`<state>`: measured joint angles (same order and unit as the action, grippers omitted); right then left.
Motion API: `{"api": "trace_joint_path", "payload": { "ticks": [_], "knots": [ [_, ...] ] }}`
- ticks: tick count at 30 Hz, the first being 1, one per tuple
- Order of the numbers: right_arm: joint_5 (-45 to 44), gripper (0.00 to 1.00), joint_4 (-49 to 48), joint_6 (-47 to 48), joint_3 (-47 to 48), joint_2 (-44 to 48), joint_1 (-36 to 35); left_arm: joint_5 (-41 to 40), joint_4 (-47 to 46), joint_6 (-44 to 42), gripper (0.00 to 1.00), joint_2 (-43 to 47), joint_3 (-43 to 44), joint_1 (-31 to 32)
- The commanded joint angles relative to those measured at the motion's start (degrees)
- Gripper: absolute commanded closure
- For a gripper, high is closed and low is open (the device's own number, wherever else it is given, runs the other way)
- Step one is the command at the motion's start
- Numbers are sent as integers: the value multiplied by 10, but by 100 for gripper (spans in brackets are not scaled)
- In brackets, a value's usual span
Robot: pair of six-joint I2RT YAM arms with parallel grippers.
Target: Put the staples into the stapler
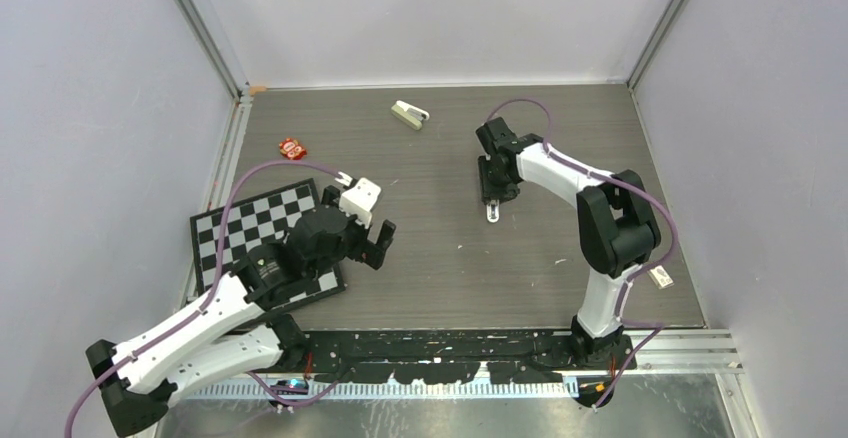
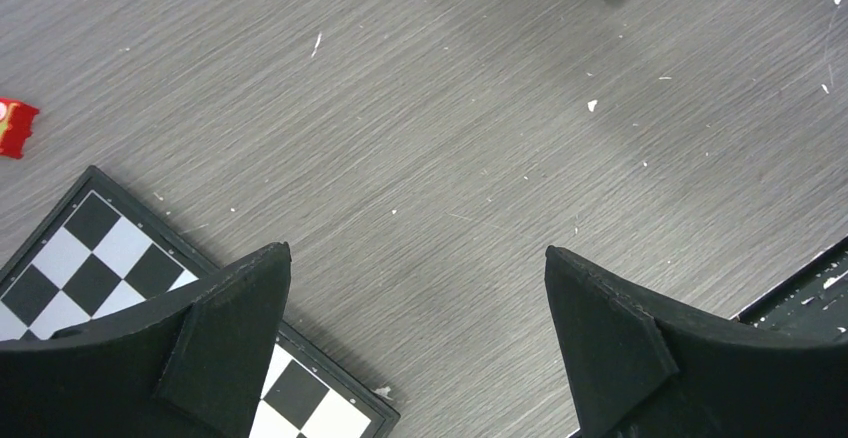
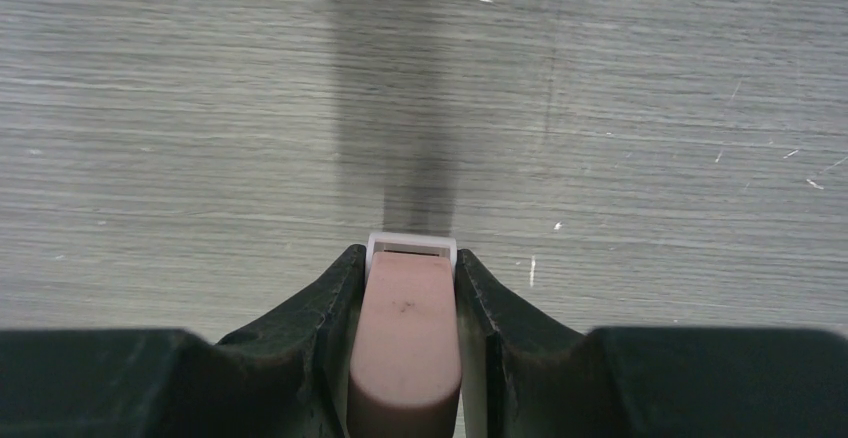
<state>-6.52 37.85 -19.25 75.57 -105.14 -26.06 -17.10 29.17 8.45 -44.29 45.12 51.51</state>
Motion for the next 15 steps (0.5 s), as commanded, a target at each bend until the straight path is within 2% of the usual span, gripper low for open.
{"api": "trace_joint_path", "payload": {
  "ticks": [1,6,15],
  "knots": [
    [8,69,27,35,35,-15,11,-33,6,-18,0,16,14,-1],
    [3,68,23,32,37,-37,17,-51,8,-18,0,26,10,-1],
    [-10,54,14,29,22,-42,18,-52,11,-19,0,18,10,-1]
  ]
}}
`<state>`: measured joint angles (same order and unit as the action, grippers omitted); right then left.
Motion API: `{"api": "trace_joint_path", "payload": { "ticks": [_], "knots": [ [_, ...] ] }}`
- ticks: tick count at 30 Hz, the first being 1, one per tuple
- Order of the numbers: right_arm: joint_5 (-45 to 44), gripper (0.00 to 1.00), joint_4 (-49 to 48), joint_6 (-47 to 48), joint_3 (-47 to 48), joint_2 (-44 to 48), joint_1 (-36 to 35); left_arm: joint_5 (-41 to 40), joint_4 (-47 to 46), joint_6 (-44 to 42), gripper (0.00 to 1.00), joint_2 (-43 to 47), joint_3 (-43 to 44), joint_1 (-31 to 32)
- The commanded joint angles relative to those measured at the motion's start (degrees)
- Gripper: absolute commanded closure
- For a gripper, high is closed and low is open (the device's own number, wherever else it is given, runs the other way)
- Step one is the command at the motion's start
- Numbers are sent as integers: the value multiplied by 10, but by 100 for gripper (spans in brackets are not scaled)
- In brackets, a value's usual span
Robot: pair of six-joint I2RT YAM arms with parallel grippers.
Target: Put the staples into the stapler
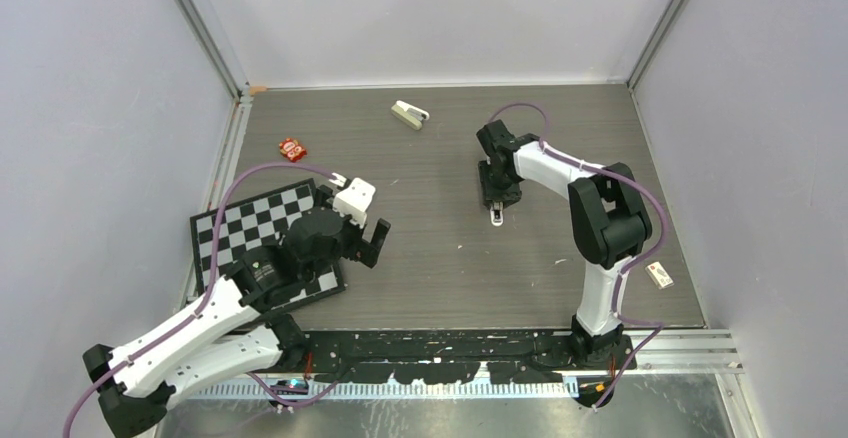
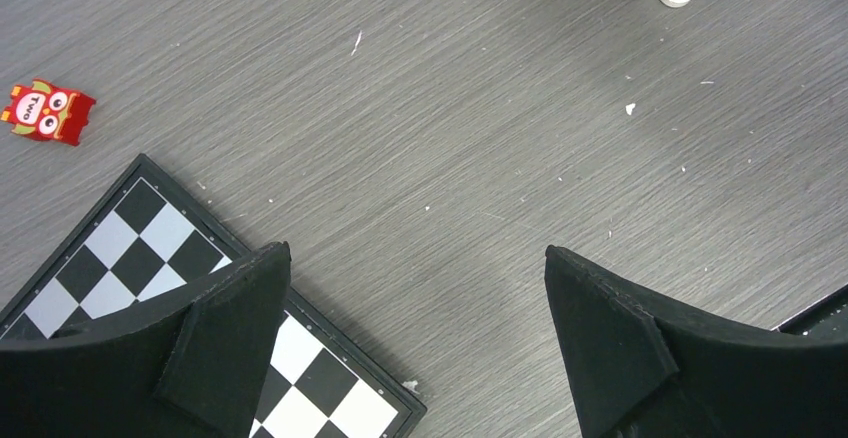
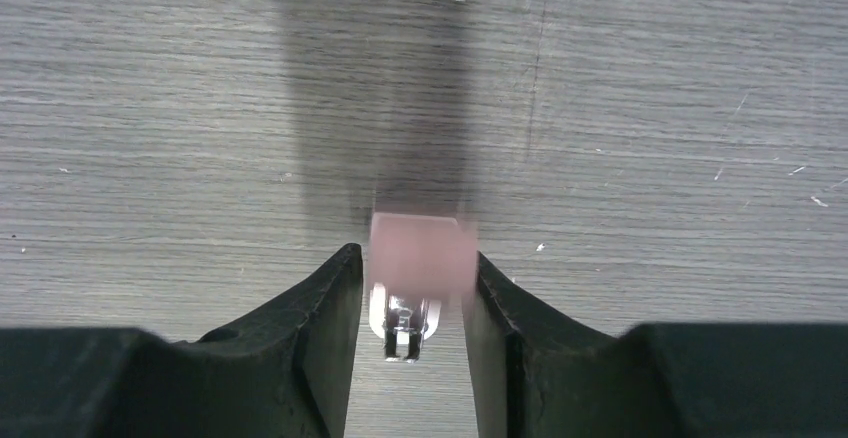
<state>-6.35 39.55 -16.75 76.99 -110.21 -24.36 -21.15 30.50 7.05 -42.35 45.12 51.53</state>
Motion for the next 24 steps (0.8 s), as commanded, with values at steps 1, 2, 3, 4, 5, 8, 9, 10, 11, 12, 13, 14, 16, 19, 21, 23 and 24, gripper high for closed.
{"api": "trace_joint_path", "payload": {
  "ticks": [1,2,3,4,5,8,9,10,11,12,13,14,16,19,21,23,24],
  "knots": [
    [-12,51,-1,4,8,13,1,-10,-2,-4,0,-3,9,-1],
    [-11,47,1,3,10,15,1,-8,-2,-2,0,-6,9,-1],
    [-8,43,4,0,10,20,1,-6,0,0,0,-9,11,-1],
    [-5,38,7,-4,11,25,1,-5,4,5,0,-15,13,-1],
    [-3,34,11,-9,10,31,1,-10,6,12,0,-21,16,-1],
    [14,25,18,-24,0,61,1,-43,8,37,0,-44,23,-1],
    [21,20,17,-29,-5,73,1,-56,7,47,0,-55,26,-1],
    [28,15,16,-35,-13,90,1,-68,8,61,0,-67,32,-2],
    [34,12,14,-41,-21,103,1,-78,9,71,0,-80,39,-2],
    [41,9,11,-48,-29,117,1,-84,9,83,0,-100,48,-4],
    [49,5,7,-55,-39,132,1,-90,9,97,0,-118,58,-8],
    [54,1,3,-63,-49,146,-1,-91,8,114,0,-135,68,-13],
    [72,0,-7,-79,-73,176,-4,-81,5,149,0,-177,97,-39],
    [92,0,-26,-107,-107,223,-16,-32,4,212,2,-248,142,-96],
    [99,0,-37,-122,-128,255,-27,-4,3,258,7,-299,173,-139],
    [99,0,-46,-135,-147,288,-36,-8,-3,304,10,-353,204,-171],
    [99,0,-50,-141,-156,303,-41,-16,-10,328,12,-376,217,-180]
  ]
}}
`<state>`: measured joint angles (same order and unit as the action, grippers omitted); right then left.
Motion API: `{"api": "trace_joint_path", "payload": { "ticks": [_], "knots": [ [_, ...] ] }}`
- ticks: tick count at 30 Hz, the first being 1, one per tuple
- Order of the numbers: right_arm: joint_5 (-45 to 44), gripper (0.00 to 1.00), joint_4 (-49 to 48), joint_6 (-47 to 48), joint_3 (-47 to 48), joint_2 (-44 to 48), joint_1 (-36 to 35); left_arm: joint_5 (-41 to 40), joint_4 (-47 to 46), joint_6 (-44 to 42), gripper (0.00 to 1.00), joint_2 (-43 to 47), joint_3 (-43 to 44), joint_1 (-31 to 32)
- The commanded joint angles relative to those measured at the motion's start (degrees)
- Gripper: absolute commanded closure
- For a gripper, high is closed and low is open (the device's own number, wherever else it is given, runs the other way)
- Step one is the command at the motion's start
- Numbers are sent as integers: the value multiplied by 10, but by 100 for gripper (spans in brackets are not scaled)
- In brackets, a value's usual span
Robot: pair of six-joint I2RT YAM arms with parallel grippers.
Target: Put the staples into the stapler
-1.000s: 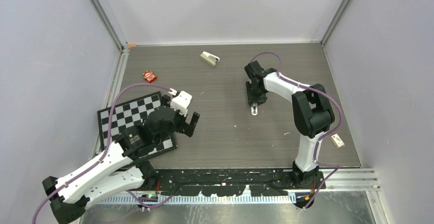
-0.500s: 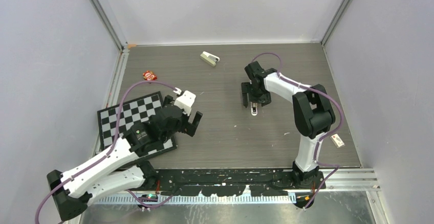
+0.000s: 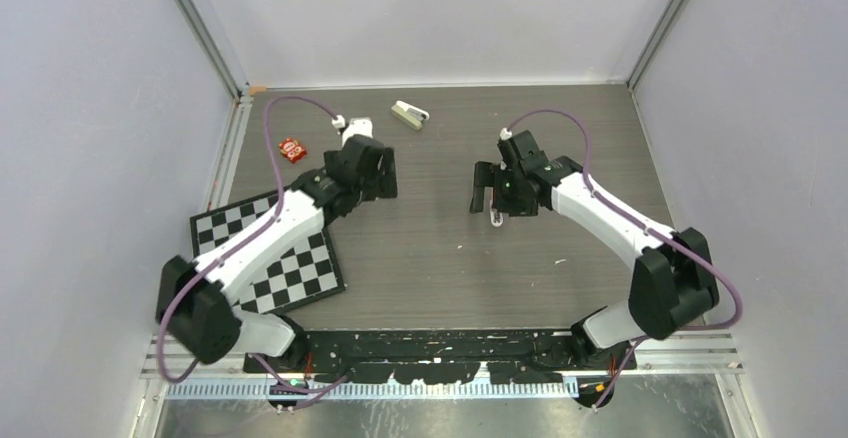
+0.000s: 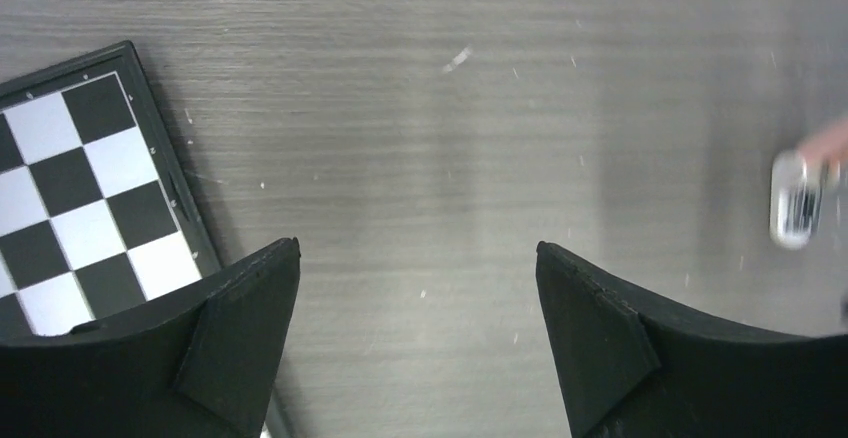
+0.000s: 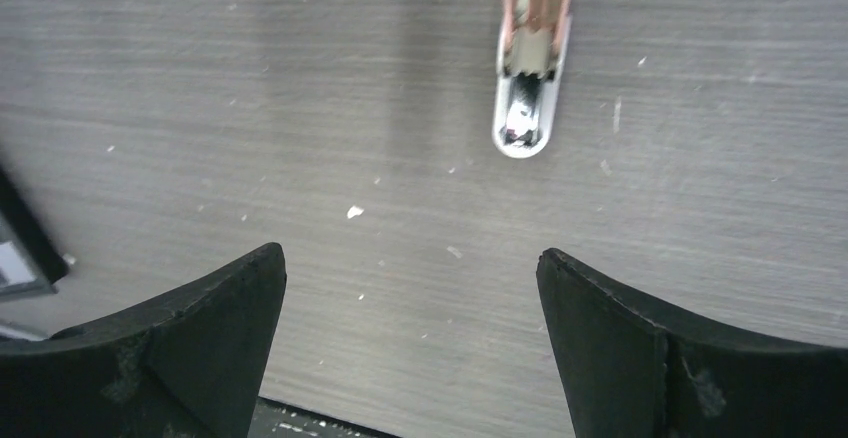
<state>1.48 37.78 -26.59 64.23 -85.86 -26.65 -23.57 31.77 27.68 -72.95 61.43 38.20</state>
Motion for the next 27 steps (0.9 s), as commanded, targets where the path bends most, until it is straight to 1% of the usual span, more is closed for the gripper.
{"api": "trace_joint_path", "payload": {
  "ticks": [1,3,6,8,11,17,22,27],
  "knots": [
    [22,0,-37,-48,-36,74,-19,-1,-32,144,13,-94,68,-53],
    [27,0,-46,-56,-51,103,-23,-8,-60,182,16,-141,92,-62],
    [19,0,-51,-62,-61,141,-28,6,-109,235,22,-214,137,-76],
    [12,0,-49,-62,-64,159,-29,25,-157,255,27,-269,164,-85],
    [0,0,-41,-59,-63,179,-30,33,-217,292,31,-339,201,-97],
    [-26,0,-21,-40,-55,200,-30,15,-268,333,41,-480,302,-115],
    [-38,0,-11,-31,-53,203,-29,23,-352,362,48,-554,336,-128],
    [-44,0,-6,-23,-51,202,-29,26,-380,363,49,-597,373,-138]
  ]
}}
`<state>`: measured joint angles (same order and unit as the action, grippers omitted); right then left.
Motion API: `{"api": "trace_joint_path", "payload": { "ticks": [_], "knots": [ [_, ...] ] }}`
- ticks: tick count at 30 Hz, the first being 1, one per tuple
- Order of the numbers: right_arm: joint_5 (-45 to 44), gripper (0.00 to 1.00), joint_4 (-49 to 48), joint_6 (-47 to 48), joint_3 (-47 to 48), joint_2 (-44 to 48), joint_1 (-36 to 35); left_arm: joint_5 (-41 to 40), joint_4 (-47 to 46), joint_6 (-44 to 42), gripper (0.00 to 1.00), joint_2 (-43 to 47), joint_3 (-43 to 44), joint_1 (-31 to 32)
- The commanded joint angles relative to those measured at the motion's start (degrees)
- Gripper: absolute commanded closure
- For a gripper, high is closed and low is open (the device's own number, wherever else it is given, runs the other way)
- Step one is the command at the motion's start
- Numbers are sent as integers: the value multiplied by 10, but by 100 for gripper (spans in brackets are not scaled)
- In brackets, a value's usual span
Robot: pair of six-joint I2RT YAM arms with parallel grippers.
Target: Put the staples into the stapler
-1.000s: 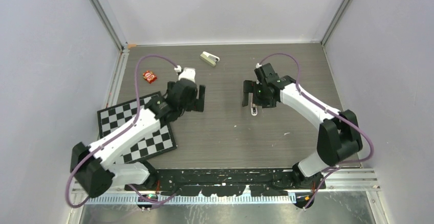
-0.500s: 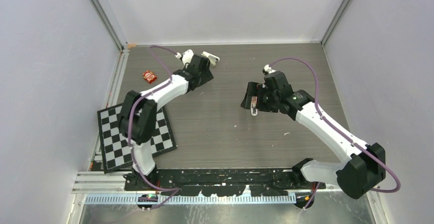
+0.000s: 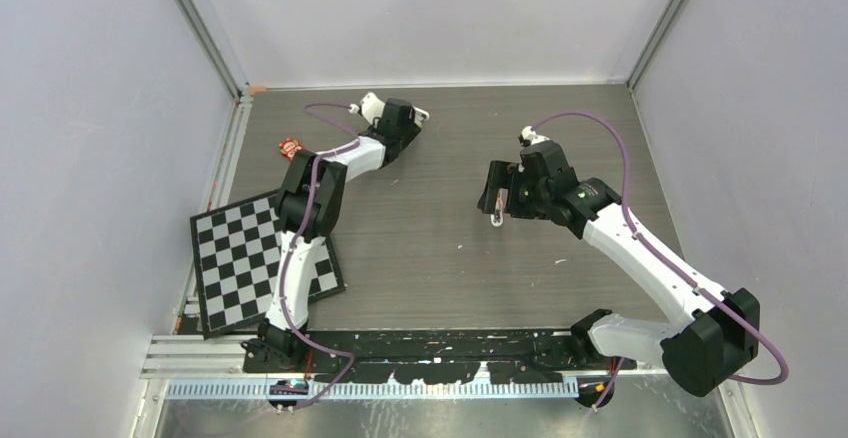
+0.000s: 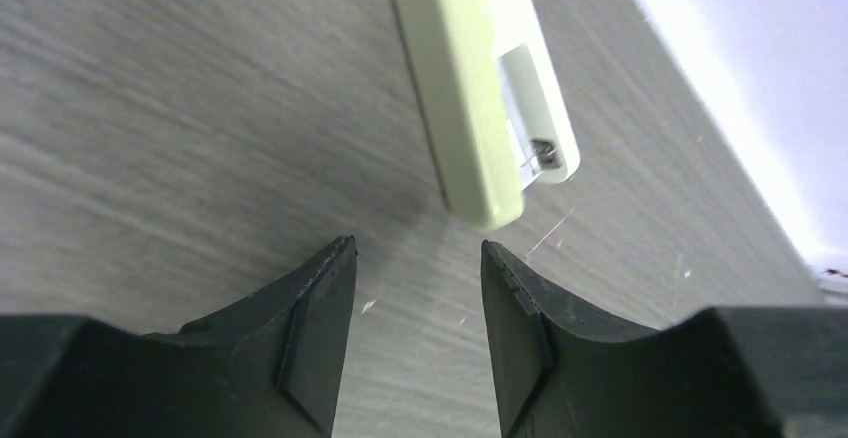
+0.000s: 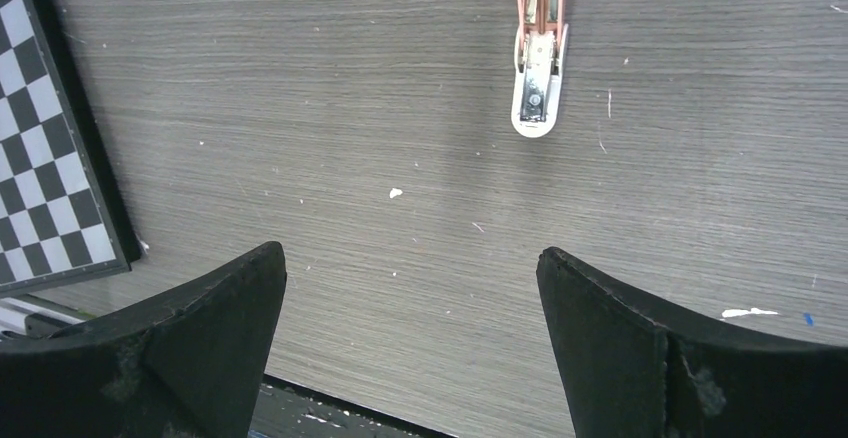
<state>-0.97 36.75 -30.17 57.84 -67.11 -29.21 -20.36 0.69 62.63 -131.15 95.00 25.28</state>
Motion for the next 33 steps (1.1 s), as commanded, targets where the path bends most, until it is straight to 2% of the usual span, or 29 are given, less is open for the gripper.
{"api": "trace_joint_path", "payload": {
  "ticks": [1,5,18,28,33],
  "knots": [
    [-21,0,5,15,13,15,-4,-3,-88,12,49,-19,35,-10],
    [-27,0,8,22,15,10,-4,3,-134,8,49,-26,30,-15],
    [-42,0,16,34,24,3,-4,-2,-85,15,49,-81,93,-19],
    [-51,0,15,34,23,-3,-4,-8,-44,10,67,-80,98,-22],
    [-49,0,14,29,20,-1,-4,12,-36,-26,72,-57,79,-23]
  ]
}}
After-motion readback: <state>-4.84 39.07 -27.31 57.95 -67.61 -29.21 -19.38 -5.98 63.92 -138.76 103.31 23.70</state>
